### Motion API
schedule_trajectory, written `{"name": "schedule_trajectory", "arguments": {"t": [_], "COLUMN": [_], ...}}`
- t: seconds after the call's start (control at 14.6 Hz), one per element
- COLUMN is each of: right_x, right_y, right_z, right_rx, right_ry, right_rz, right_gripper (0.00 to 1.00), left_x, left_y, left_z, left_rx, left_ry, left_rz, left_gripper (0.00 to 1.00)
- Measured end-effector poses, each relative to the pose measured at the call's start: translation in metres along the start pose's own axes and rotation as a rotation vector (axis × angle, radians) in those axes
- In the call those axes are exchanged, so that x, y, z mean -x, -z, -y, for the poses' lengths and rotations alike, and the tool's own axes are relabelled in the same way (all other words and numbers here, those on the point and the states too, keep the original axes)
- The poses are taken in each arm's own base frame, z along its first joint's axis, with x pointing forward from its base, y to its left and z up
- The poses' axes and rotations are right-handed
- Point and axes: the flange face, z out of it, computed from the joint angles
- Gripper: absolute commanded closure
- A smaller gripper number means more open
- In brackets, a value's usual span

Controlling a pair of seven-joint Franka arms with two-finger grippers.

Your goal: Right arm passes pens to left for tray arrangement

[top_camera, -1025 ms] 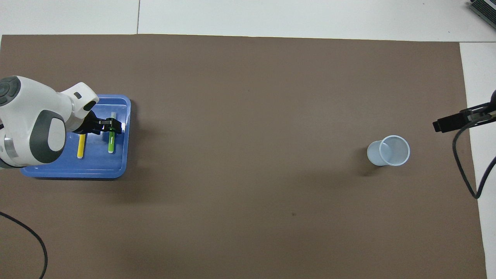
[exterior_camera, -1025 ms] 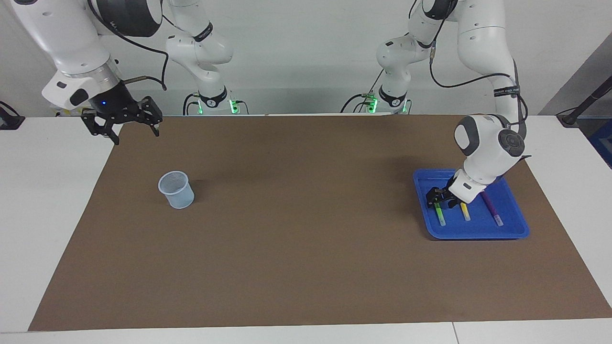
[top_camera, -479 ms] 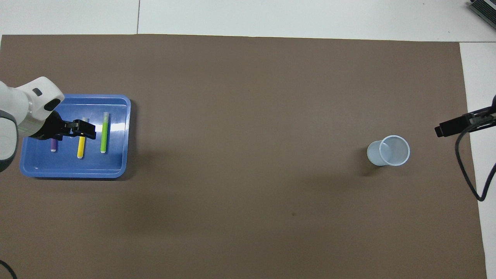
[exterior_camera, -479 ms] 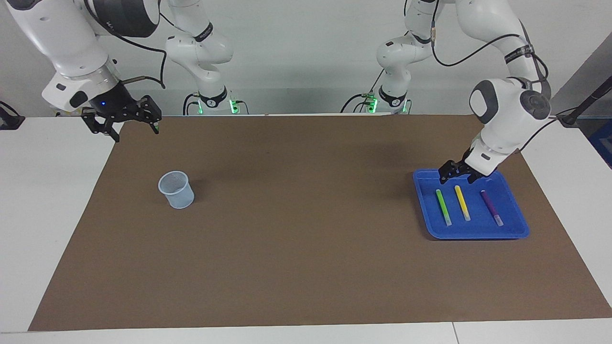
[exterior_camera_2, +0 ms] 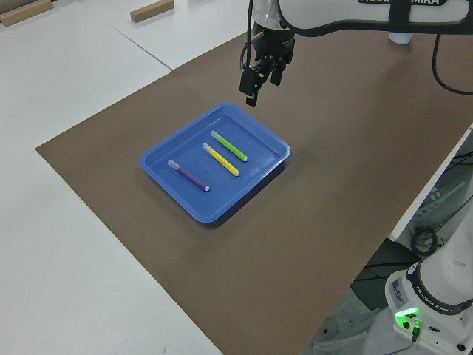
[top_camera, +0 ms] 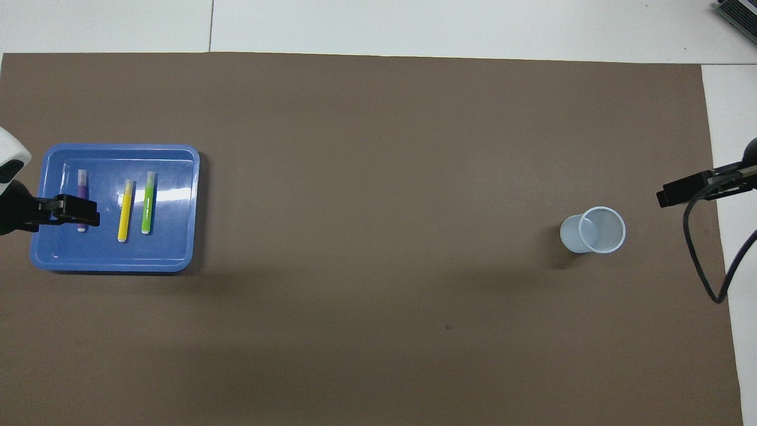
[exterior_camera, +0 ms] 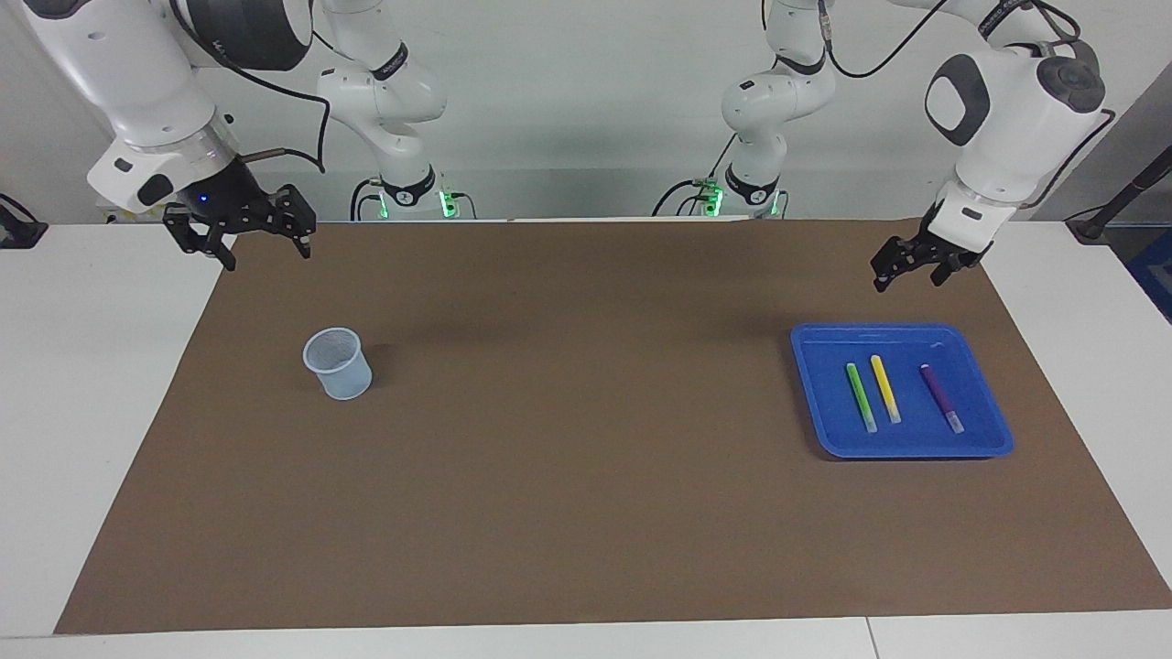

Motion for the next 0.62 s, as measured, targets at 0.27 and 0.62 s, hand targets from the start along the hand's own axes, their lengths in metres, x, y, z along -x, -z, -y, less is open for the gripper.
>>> {"name": "schedule_trajectory", "arguments": {"t": [0.27,0.62], "right_x": [0.0,0.0], "right_y": [0.0,0.0], "right_z": [0.0,0.001], "right_rx": [0.0,-0.001], "right_ry": [-0.004,-0.058], "right_rz": [0.001,0.003], "right_gripper": [0.0,0.0], "left_x": [0.005,-0.019], "left_y": [0.034,0.079], "left_z": [0.008,0.021], "left_rx": [0.006,0.033], "left_ry": [0.014,0.02], "left_rz": [0.04,0.041], "left_gripper": [0.0,0.0]}}
